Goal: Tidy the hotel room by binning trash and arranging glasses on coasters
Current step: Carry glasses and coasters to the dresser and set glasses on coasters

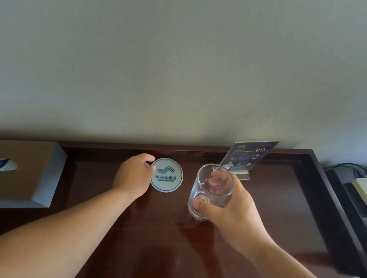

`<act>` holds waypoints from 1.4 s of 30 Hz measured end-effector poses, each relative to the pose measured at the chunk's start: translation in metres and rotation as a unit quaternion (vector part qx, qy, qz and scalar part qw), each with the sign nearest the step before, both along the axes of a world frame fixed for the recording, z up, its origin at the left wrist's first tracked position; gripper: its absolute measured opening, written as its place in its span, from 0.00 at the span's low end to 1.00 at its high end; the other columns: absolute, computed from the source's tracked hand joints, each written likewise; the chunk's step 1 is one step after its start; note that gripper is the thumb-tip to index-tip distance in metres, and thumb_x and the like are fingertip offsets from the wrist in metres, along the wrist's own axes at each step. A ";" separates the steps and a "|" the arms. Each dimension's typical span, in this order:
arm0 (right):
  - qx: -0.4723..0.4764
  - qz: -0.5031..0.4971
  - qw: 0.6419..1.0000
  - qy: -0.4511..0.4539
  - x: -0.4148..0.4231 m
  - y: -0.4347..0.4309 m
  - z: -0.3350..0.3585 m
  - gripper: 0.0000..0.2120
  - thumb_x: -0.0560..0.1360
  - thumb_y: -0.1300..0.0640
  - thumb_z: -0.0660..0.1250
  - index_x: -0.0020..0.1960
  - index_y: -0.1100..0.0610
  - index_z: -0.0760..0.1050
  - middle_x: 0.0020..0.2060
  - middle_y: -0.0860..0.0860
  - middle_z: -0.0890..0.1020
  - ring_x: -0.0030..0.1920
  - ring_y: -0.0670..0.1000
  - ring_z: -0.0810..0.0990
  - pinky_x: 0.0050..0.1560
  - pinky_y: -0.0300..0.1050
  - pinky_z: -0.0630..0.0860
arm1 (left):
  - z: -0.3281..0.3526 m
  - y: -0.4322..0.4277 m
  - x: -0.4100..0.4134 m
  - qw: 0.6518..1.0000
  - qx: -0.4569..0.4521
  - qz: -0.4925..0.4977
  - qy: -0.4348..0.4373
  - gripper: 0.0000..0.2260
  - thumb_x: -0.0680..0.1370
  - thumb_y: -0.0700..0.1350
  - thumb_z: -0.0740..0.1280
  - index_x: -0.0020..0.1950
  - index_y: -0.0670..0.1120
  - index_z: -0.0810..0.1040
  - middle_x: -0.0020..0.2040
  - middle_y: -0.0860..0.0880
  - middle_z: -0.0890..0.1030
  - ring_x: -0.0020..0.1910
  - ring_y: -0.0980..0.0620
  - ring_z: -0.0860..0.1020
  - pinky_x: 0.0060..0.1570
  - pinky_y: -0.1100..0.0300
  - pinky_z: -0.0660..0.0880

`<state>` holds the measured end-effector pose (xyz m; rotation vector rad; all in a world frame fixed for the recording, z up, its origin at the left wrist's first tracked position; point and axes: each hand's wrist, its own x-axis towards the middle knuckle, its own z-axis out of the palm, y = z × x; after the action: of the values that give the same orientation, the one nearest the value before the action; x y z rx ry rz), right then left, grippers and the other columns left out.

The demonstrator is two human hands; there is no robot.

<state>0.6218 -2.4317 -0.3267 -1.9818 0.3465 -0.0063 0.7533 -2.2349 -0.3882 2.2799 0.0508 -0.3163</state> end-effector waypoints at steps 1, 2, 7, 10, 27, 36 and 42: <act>0.000 0.001 1.000 0.000 0.001 0.000 0.000 0.30 0.55 0.37 0.77 0.54 0.33 0.70 0.48 0.33 0.79 0.46 0.39 0.81 0.49 0.44 0.78 | 0.000 0.001 -0.001 1.000 0.018 -0.017 -0.011 0.11 0.77 0.43 0.61 0.55 0.51 0.79 0.47 0.53 0.81 0.45 0.47 0.80 0.47 0.51 0.78; 0.000 0.002 1.000 0.000 0.001 0.000 0.001 0.29 0.55 0.37 0.76 0.54 0.33 0.70 0.48 0.32 0.79 0.46 0.39 0.81 0.48 0.44 0.78 | 0.001 0.002 -0.003 0.999 0.035 -0.032 -0.023 0.10 0.77 0.43 0.61 0.55 0.52 0.78 0.48 0.54 0.81 0.45 0.48 0.80 0.47 0.53 0.77; -0.001 0.008 1.000 -0.005 0.003 0.002 0.005 0.28 0.56 0.37 0.76 0.53 0.32 0.70 0.48 0.31 0.79 0.45 0.37 0.81 0.46 0.39 0.75 | -0.001 0.008 -0.014 0.985 0.101 -0.112 -0.078 0.20 0.75 0.48 0.67 0.67 0.53 0.71 0.57 0.53 0.77 0.56 0.51 0.74 0.53 0.55 0.73; 0.000 0.006 1.000 -0.006 0.004 0.002 0.005 0.27 0.56 0.38 0.76 0.52 0.32 0.70 0.48 0.31 0.79 0.45 0.38 0.81 0.45 0.39 0.75 | -0.007 0.009 -0.023 0.955 0.204 -0.171 -0.130 0.28 0.72 0.55 0.70 0.70 0.54 0.65 0.59 0.53 0.75 0.58 0.49 0.70 0.55 0.54 0.71; -0.003 -0.017 1.000 0.009 0.006 -0.004 -0.001 0.30 0.55 0.37 0.76 0.55 0.35 0.71 0.49 0.33 0.79 0.48 0.38 0.80 0.48 0.40 0.75 | -0.023 -0.008 -0.023 0.949 0.212 -0.146 -0.179 0.27 0.71 0.58 0.70 0.68 0.55 0.68 0.63 0.56 0.75 0.58 0.49 0.70 0.52 0.55 0.67; -0.014 -0.009 1.000 0.015 0.013 -0.002 0.000 0.30 0.54 0.36 0.75 0.54 0.34 0.70 0.48 0.33 0.79 0.47 0.37 0.80 0.50 0.42 0.77 | -0.021 -0.008 -0.021 0.949 0.222 -0.146 -0.168 0.30 0.69 0.62 0.70 0.67 0.55 0.69 0.62 0.58 0.76 0.58 0.50 0.69 0.52 0.54 0.66; -0.017 -0.003 1.000 0.007 0.022 0.004 -0.002 0.31 0.54 0.36 0.75 0.55 0.35 0.70 0.49 0.31 0.78 0.49 0.36 0.79 0.49 0.38 0.75 | -0.016 -0.003 -0.025 0.952 0.211 -0.157 -0.156 0.30 0.69 0.61 0.70 0.68 0.55 0.67 0.66 0.59 0.72 0.60 0.50 0.69 0.52 0.55 0.65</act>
<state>0.6439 -2.4278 -0.3291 -2.0159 0.3624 -0.0026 0.7286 -2.2381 -0.4039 2.7386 -0.4508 -0.1077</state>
